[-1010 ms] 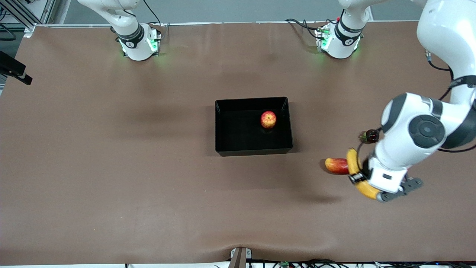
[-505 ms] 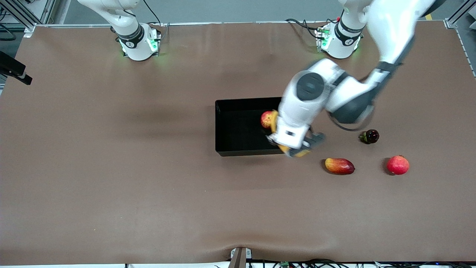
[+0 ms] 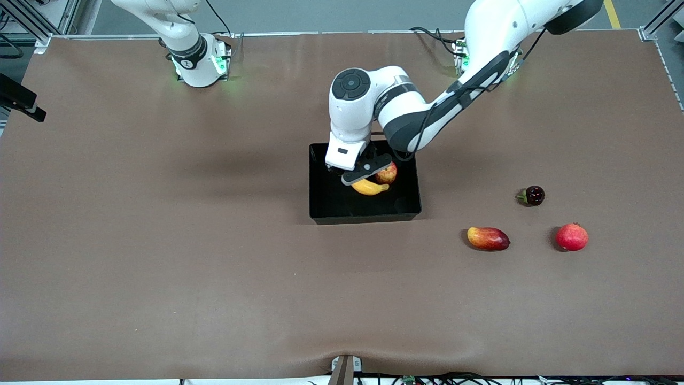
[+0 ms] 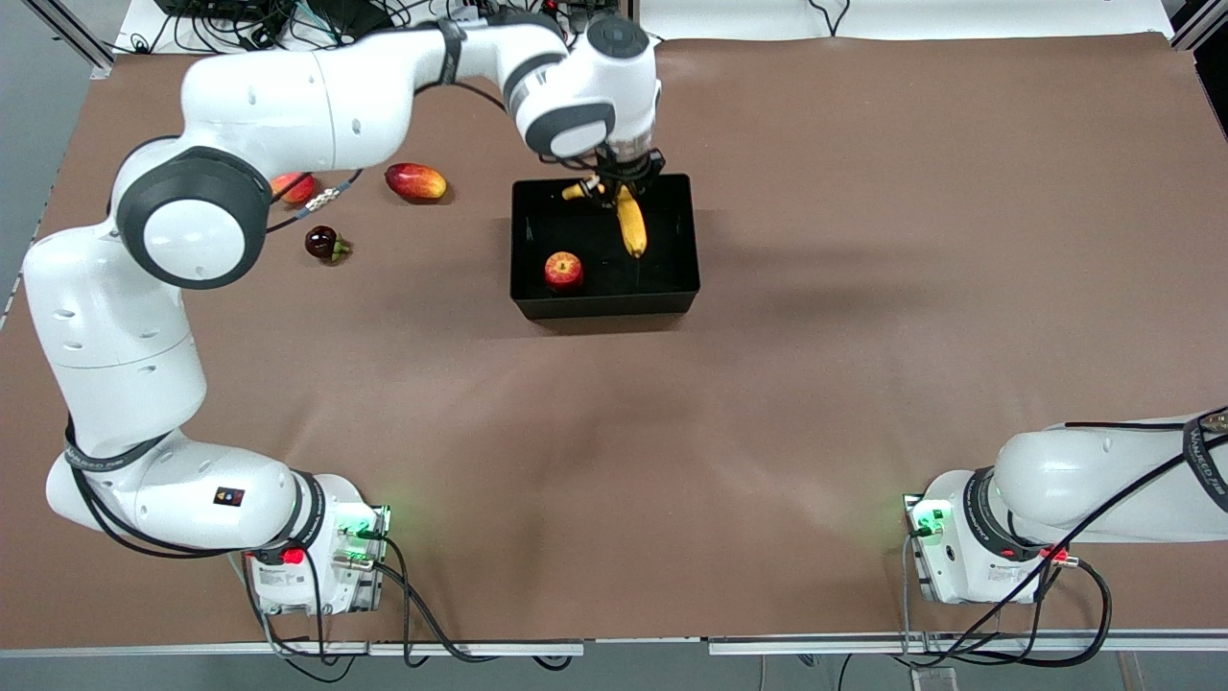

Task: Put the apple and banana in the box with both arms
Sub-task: 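Lower the banana into the box and open the left gripper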

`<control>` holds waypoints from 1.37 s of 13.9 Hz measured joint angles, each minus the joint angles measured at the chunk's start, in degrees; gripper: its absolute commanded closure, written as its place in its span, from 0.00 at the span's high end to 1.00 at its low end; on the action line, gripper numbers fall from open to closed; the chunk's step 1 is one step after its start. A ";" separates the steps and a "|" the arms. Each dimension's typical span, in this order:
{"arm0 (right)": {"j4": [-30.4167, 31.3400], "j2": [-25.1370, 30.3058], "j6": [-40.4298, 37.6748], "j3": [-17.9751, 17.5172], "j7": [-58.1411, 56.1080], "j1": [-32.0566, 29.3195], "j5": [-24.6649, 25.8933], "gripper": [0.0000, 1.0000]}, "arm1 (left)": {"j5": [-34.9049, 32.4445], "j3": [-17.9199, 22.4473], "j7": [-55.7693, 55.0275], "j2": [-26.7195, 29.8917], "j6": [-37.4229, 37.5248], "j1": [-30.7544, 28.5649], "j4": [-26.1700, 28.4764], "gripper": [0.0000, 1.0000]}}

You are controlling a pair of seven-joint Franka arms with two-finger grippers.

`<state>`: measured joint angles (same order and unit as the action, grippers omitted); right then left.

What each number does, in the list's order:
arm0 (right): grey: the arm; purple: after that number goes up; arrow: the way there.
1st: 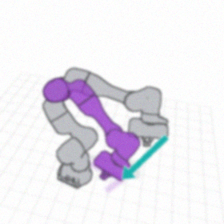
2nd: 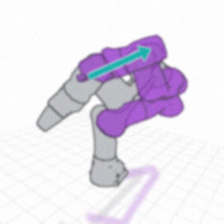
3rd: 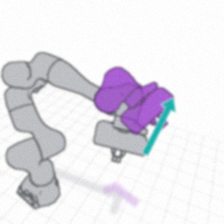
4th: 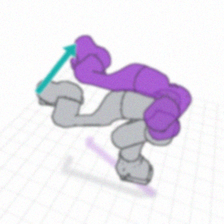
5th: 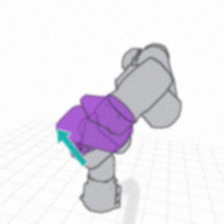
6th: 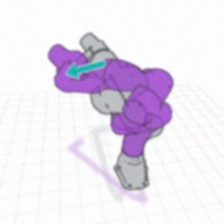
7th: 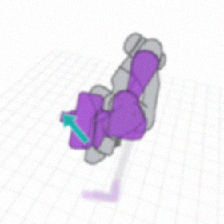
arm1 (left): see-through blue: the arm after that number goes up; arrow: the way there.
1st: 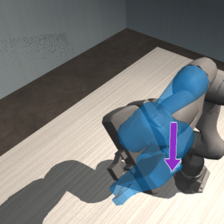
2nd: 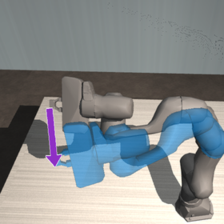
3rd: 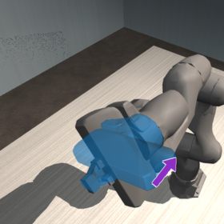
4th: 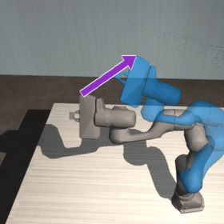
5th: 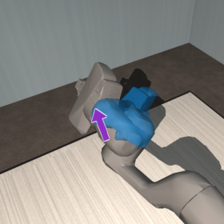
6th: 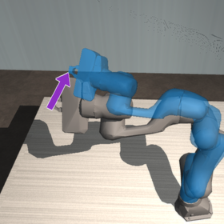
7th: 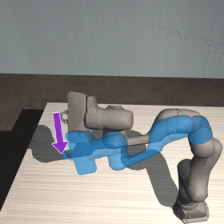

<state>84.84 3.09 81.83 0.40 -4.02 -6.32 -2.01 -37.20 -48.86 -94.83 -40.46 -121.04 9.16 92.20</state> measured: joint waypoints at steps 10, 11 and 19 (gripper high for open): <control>0.00 0.00 0.00 0.00 0.00 0.00 0.00 1.00 | -4.58 14.85 -5.36 -6.46 -14.07 12.32 1.10 1.00; 0.00 0.00 0.00 0.00 0.00 0.00 0.00 1.00 | -4.58 14.98 -5.36 -7.03 -14.17 12.54 0.67 1.00; 0.00 0.00 0.00 0.00 0.00 -0.01 0.00 1.00 | -4.12 14.33 -3.65 -0.75 -13.09 7.39 -3.42 1.00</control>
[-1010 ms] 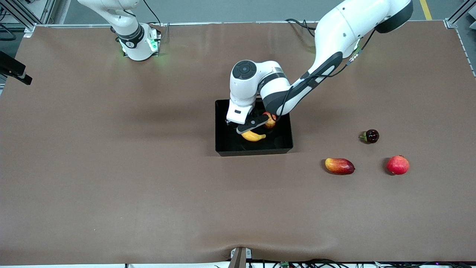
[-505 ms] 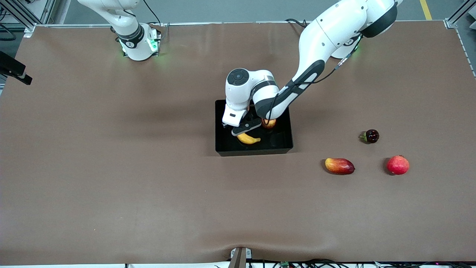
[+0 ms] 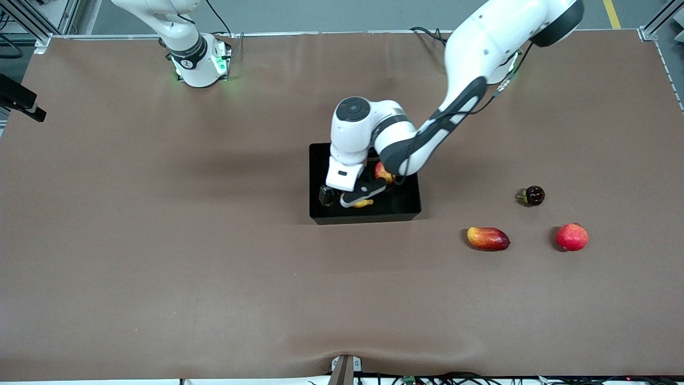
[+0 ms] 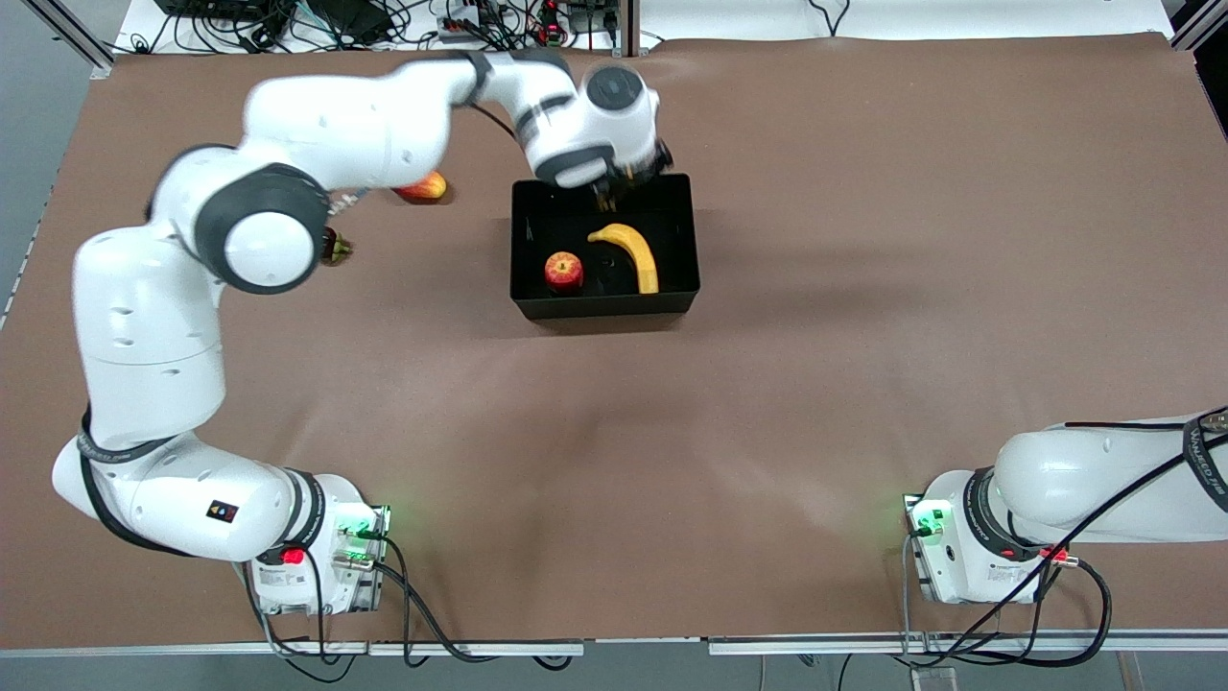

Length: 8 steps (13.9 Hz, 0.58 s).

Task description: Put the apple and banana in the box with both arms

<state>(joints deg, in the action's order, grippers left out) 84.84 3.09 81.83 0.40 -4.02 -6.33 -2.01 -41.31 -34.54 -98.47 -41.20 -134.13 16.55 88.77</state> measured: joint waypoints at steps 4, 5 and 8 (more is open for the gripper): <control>0.00 0.00 0.00 0.01 0.00 -0.02 0.00 1.00 | 9.92 -5.56 16.92 9.94 7.82 -13.98 -0.33 1.00; 0.00 0.00 0.00 0.02 0.00 -0.02 0.00 1.00 | 12.78 -7.68 24.02 12.11 10.68 -19.15 -0.34 1.00; 0.01 0.00 0.00 0.02 0.00 -0.04 0.00 1.00 | 18.09 -13.74 44.36 17.04 18.44 -35.40 -0.25 1.00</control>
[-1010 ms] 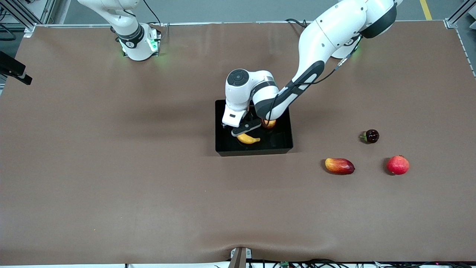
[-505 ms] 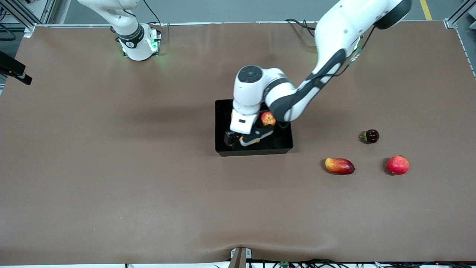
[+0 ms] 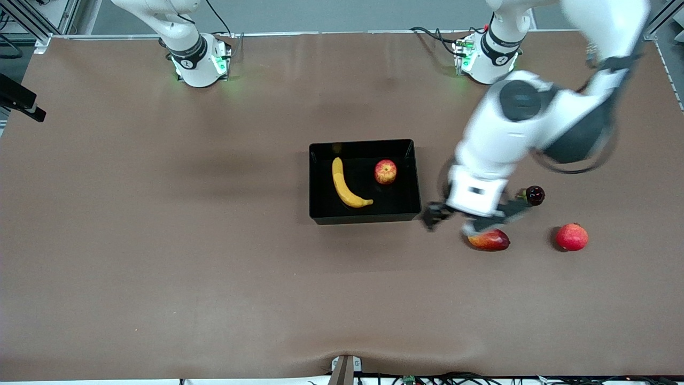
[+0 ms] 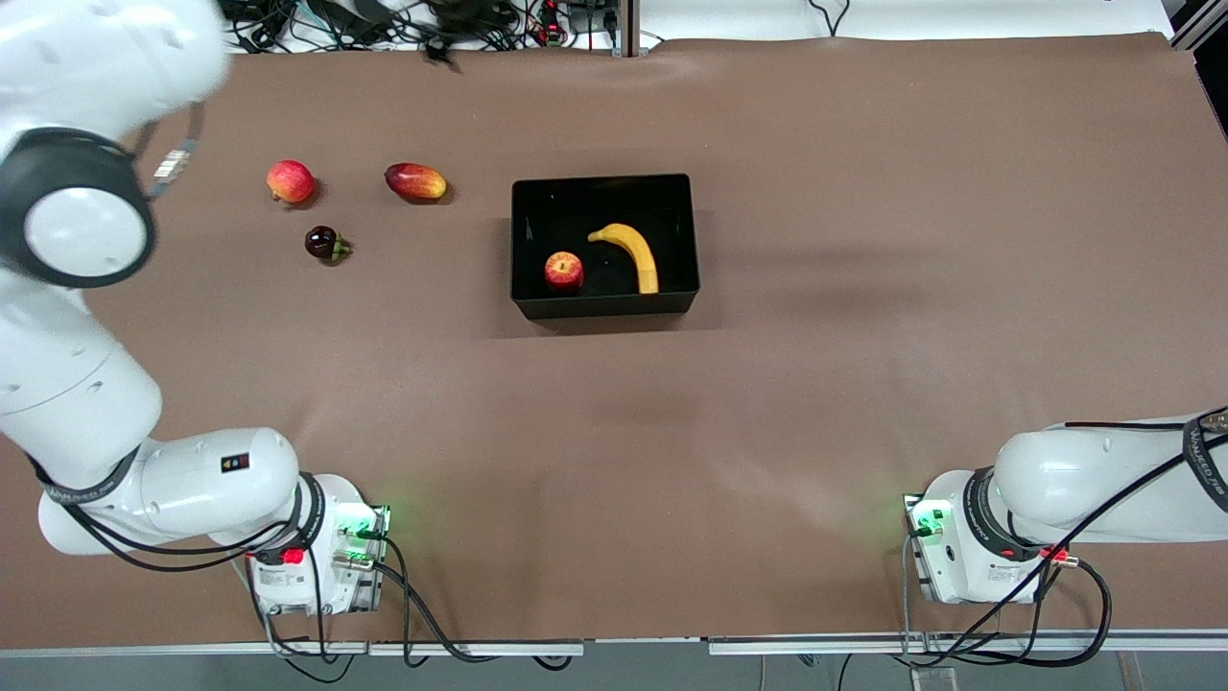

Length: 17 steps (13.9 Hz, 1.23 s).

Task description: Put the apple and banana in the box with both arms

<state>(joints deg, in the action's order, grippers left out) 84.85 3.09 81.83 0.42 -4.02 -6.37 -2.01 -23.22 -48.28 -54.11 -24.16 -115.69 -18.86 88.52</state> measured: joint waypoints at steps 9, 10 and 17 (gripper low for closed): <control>0.00 0.00 0.00 -0.01 0.00 0.00 0.23 1.00 | 4.94 -4.48 30.02 5.91 28.35 -19.84 -6.65 1.00; 0.00 0.00 0.00 -0.01 0.00 0.00 0.26 1.00 | 5.00 -4.51 31.09 7.18 28.88 -20.10 -6.92 1.00; 0.00 0.00 0.00 0.00 0.00 0.00 0.34 1.00 | 14.45 23.87 38.95 18.89 33.53 2.98 -6.25 1.00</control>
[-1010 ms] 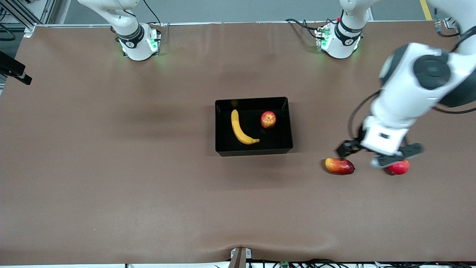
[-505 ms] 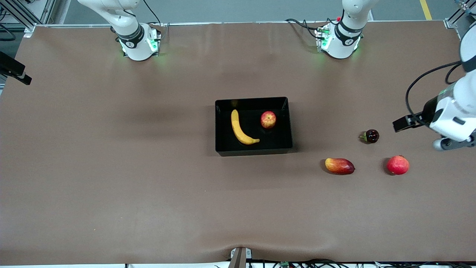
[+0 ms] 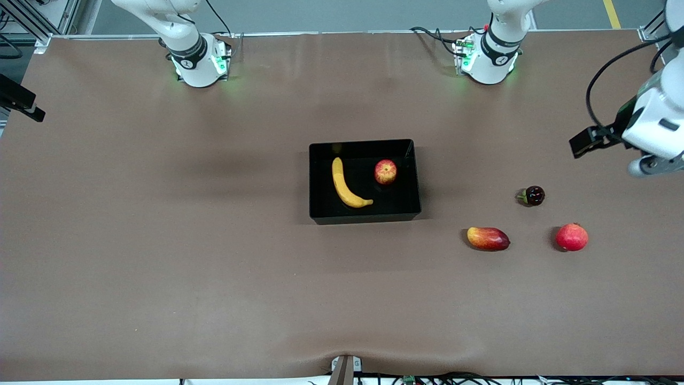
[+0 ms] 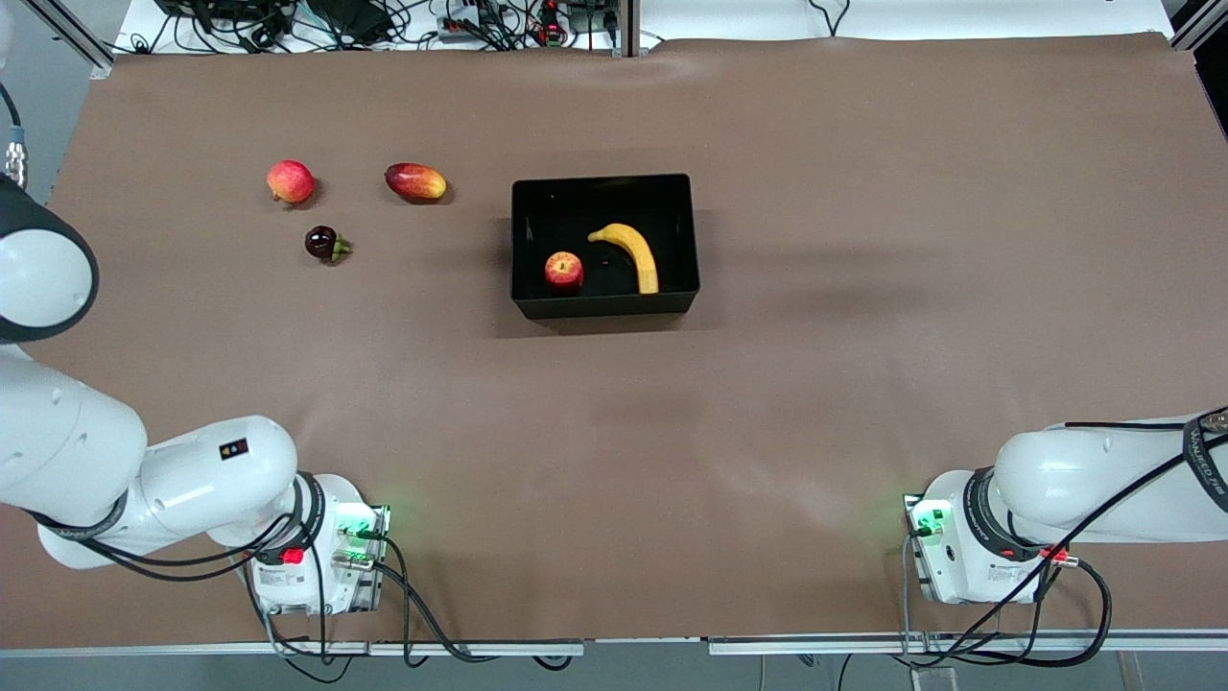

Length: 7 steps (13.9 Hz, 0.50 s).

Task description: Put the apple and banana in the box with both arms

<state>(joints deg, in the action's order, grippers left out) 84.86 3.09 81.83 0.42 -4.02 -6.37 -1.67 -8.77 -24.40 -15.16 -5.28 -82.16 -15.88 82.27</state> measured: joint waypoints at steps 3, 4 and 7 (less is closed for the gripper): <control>0.00 0.00 0.00 0.00 0.00 0.00 0.02 1.00 | 3.74 12.69 2.13 4.47 0.06 9.55 3.48 1.00; 0.00 0.00 0.00 0.00 0.00 0.00 0.02 1.00 | 4.02 14.47 2.17 5.90 0.01 11.12 5.01 1.00; 0.00 0.00 0.00 0.00 0.00 0.00 0.03 1.00 | 4.41 15.31 2.17 10.53 -0.95 12.45 9.93 1.00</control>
<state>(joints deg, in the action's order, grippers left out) 84.86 3.09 81.83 0.43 -4.02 -6.37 -1.64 -4.36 -9.09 -12.99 5.26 -83.11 -3.43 92.20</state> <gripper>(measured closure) 0.000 0.000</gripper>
